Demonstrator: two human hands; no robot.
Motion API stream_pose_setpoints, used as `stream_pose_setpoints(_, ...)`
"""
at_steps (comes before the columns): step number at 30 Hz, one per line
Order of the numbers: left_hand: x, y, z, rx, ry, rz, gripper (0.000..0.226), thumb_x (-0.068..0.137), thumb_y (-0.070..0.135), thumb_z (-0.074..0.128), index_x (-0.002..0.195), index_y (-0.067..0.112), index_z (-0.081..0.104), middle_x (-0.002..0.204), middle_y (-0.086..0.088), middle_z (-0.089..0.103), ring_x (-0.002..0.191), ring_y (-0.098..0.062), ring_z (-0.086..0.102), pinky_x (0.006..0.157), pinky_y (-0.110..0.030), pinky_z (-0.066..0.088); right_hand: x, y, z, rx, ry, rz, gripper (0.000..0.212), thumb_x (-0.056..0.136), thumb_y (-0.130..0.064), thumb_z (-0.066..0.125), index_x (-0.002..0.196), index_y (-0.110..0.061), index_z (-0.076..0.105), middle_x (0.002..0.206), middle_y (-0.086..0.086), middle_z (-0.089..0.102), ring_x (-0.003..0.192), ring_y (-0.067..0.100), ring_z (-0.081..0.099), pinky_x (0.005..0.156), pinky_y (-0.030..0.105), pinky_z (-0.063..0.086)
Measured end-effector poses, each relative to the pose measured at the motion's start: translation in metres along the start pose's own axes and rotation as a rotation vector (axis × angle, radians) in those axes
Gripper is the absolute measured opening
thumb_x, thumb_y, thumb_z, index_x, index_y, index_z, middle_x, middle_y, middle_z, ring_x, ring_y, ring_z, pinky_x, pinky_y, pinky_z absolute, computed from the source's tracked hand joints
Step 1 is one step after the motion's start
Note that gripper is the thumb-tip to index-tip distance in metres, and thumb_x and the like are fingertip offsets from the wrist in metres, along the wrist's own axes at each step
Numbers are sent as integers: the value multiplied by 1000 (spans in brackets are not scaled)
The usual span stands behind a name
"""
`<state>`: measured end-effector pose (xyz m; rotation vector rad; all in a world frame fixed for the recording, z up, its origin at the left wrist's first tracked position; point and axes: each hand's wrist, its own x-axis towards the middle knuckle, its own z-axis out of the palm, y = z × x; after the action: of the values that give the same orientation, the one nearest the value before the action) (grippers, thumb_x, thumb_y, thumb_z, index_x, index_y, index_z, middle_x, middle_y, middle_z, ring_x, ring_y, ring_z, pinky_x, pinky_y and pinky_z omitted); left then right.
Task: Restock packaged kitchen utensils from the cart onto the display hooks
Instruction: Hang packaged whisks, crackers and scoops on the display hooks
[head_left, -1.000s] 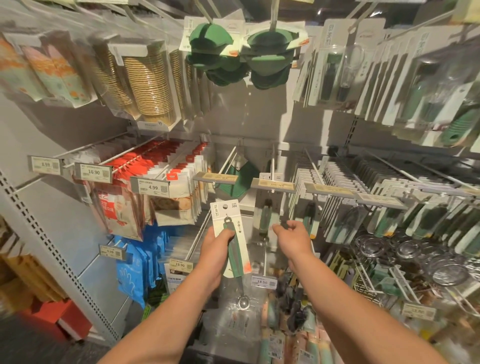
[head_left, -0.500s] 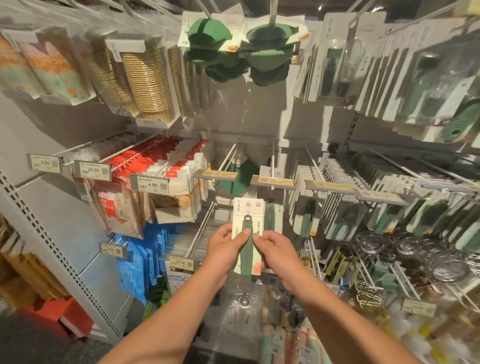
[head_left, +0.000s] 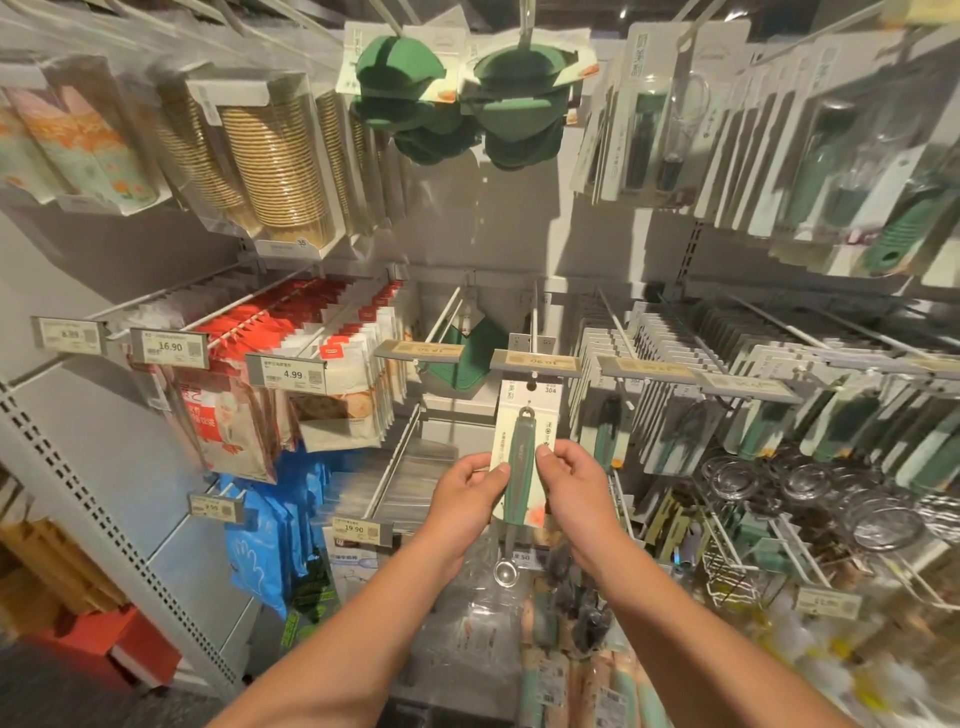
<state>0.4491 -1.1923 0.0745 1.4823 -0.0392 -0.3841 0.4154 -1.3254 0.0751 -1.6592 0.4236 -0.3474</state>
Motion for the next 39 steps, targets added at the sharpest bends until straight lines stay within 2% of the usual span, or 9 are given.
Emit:
stream_pose_setpoints(6,2,-2,-1,58,13,-41,19,102,30,62,120,25,62,114,2,67,93,-10,61,81,-30,51,20,-6,-2,-67,55,82,30,102,-25,58,90,1,65,77,9,60,71,22,54,68,34,44)
stream_pose_setpoints(11,5,-2,-4,49,29,-78,20,102,29,60,122,25,62,118,3,64,103,-14,60,95,-38,52,35,-20,2,-155,87,88,35,101,-20,58,69,-12,48,60,4,43,61,21,42,63,30,40)
stream_pose_setpoints(17,10,-7,-12,50,60,-121,13,102,31,62,113,27,64,119,3,64,111,-17,59,104,-45,51,52,-27,3,-146,113,201,29,100,-24,63,73,-16,54,74,8,60,80,27,61,81,34,50)
stream_pose_setpoints(21,16,-9,-15,65,58,-157,12,102,32,62,111,25,64,116,-1,66,104,-20,60,95,-42,52,45,-6,-7,-190,39,287,40,99,-34,65,70,-29,37,81,1,49,96,24,58,106,39,47)
stream_pose_setpoints(26,22,-17,12,193,-58,-178,8,102,35,60,104,28,63,107,2,67,91,-18,58,77,-32,48,11,22,-40,-140,0,361,29,102,-34,62,79,-17,62,76,2,56,69,17,52,73,32,44)
stream_pose_setpoints(28,20,-27,33,276,-151,-196,12,103,33,58,100,24,65,91,0,65,75,-17,55,68,-31,44,-8,37,-62,-96,-8,401,39,104,-34,59,66,-22,57,68,4,56,56,17,51,61,31,42)
stream_pose_setpoints(32,8,-53,79,483,-383,-204,30,106,27,53,78,21,62,69,0,54,58,-12,46,55,-26,35,-51,66,-116,-29,186,509,33,102,-28,61,71,-17,65,69,7,60,61,19,51,60,33,38)
stream_pose_setpoints(36,-13,-67,128,606,-537,-226,23,106,19,50,87,16,62,80,-3,56,69,-12,51,51,-21,42,-96,95,-171,56,379,601,19,100,-26,65,91,-10,67,87,9,65,81,23,59,70,34,46)
stream_pose_setpoints(39,-35,-84,168,573,-591,-315,24,104,17,54,80,17,57,76,-4,56,56,-9,50,45,-18,41,-134,118,-215,87,498,633,16,100,-25,65,93,-11,69,93,9,67,82,22,62,69,32,49)
